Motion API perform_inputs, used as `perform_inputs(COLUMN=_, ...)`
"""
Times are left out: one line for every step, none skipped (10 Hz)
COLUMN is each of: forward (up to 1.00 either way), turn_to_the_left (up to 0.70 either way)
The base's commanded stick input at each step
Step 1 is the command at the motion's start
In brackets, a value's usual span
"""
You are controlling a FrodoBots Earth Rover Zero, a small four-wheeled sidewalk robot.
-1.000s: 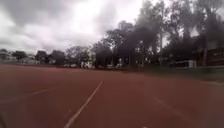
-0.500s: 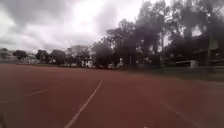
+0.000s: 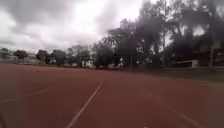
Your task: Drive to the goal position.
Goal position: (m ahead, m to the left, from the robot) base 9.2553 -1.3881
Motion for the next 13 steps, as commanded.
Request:
perform_inputs(forward=0.7, turn_to_the_left=0.0)
perform_inputs(forward=0.7, turn_to_the_left=0.0)
perform_inputs(forward=0.7, turn_to_the_left=0.0)
perform_inputs(forward=0.7, turn_to_the_left=0.0)
perform_inputs(forward=0.7, turn_to_the_left=0.0)
perform_inputs(forward=0.7, turn_to_the_left=0.0)
perform_inputs(forward=0.7, turn_to_the_left=0.0)
perform_inputs(forward=0.7, turn_to_the_left=0.0)
perform_inputs(forward=0.7, turn_to_the_left=0.0)
perform_inputs(forward=0.7, turn_to_the_left=0.0)
perform_inputs(forward=0.7, turn_to_the_left=0.0)
perform_inputs(forward=0.7, turn_to_the_left=0.0)
perform_inputs(forward=0.7, turn_to_the_left=0.0)
